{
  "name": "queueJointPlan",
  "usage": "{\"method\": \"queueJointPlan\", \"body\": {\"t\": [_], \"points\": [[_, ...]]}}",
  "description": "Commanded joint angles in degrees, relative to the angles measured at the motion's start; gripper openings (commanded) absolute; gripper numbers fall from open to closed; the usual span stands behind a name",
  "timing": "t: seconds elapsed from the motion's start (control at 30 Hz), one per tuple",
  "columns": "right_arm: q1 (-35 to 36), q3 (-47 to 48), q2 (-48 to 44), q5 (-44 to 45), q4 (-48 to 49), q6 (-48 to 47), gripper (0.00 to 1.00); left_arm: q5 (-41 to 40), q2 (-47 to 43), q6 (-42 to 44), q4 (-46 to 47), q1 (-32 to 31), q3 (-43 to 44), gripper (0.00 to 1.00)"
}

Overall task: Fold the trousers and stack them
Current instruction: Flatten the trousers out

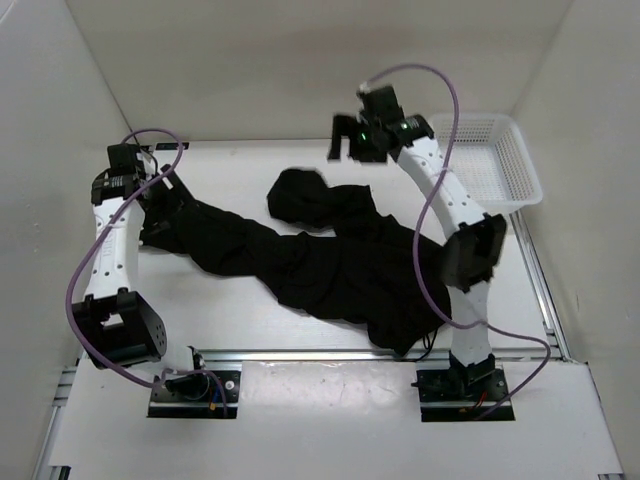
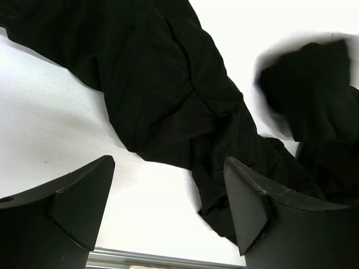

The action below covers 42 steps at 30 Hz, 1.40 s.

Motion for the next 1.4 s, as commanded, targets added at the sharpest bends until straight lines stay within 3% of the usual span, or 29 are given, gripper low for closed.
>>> {"method": "queueJointPlan", "body": {"t": [0.0, 0.07, 0.17, 0.3, 0.43, 0.47, 0.5, 0.6, 0.63, 0.7, 0.77, 0.83, 0.87, 0.9, 0.93, 0.97, 1.1, 1.2, 1.33, 1.37], "points": [[-3.25, -23.90, -23.74, 6.62, 3.85, 1.29, 1.00, -1.64, -2.75, -0.11, -0.50, 0.14, -0.32, 0.90], [-6.42, -39.08, -31.26, 6.63, 8.18, 2.98, 1.00, -1.03, -2.75, -1.42, 0.55, 0.14, -1.90, 0.83], [-8.54, -51.35, -43.58, 8.39, 8.19, 2.98, 1.00, 1.86, -2.75, -3.53, 3.88, 0.67, -6.99, 0.78], [-3.19, -69.27, -54.30, 9.87, 5.74, 3.94, 1.00, 4.77, -0.92, -5.82, 7.67, 0.67, -12.71, 0.81], [0.33, -82.91, -61.52, 12.16, 3.79, 15.41, 0.64, 6.01, 2.25, -5.83, 10.57, 0.67, -15.79, 0.89], [1.03, -85.64, -65.01, 14.60, 3.79, 17.81, 0.40, 6.01, 3.30, -5.83, 11.18, 0.67, -16.40, 0.90], [1.04, -90.28, -66.70, 16.63, 3.27, 20.36, 0.31, 6.01, 3.92, -6.35, 13.02, 0.67, -17.11, 0.90], [1.13, -95.23, -72.51, 21.74, 1.34, 29.51, 0.24, 6.70, 8.21, -7.14, 14.78, 0.14, -18.34, 0.90], [-0.70, -95.85, -73.22, 19.66, 1.33, 29.00, 0.28, 6.71, 9.19, -7.67, 15.92, -0.55, -18.34, 0.90], [-1.42, -96.39, -73.22, 14.21, 1.33, 24.44, 0.71, 5.92, 12.25, -8.20, 16.54, -0.56, -18.34, 0.90], [1.02, -97.09, -72.61, 10.08, 1.33, 23.64, 0.94, 5.31, 14.46, -8.98, 17.25, -0.56, -17.73, 0.84], [6.27, -99.89, -71.99, 10.06, 1.33, 25.47, 0.99, 5.30, 18.24, -9.69, 17.25, -0.56, -15.63, 0.65], [7.96, -100.69, -71.47, 10.06, 1.94, 27.92, 0.99, 5.30, 19.38, -9.69, 17.25, -0.56, -15.01, 0.35], [9.37, -101.39, -70.86, 9.53, 3.69, 28.99, 0.99, 5.91, 21.05, -9.69, 17.25, -0.56, -14.39, 0.17], [11.74, -102.62, -68.94, 8.40, 5.10, 29.52, 0.99, 6.44, 21.59, -9.69, 17.25, -0.56, -13.78, 0.10], [12.63, -102.63, -67.52, 8.39, 6.07, 30.39, 0.99, 6.97, 21.59, -9.69, 17.25, -0.56, -12.56, 0.10], [13.17, -104.73, -63.38, 8.39, 10.55, 34.26, 0.88, 5.84, 17.65, -9.69, 16.30, -0.56, -8.95, 0.10], [12.03, -106.58, -60.93, 7.78, 15.82, 34.27, 0.71, 2.32, 12.37, -9.17, 12.17, -0.03, -2.38, 0.10], [8.34, -103.96, -54.69, 9.16, 17.78, 30.59, 0.35, -0.40, 8.68, -9.17, 5.31, -0.03, 9.06, 0.10], [7.29, -102.64, -53.98, 10.66, 17.24, 29.45, 0.08, -1.02, 7.19, -9.17, 4.26, -0.03, 10.99, 0.10]]}}
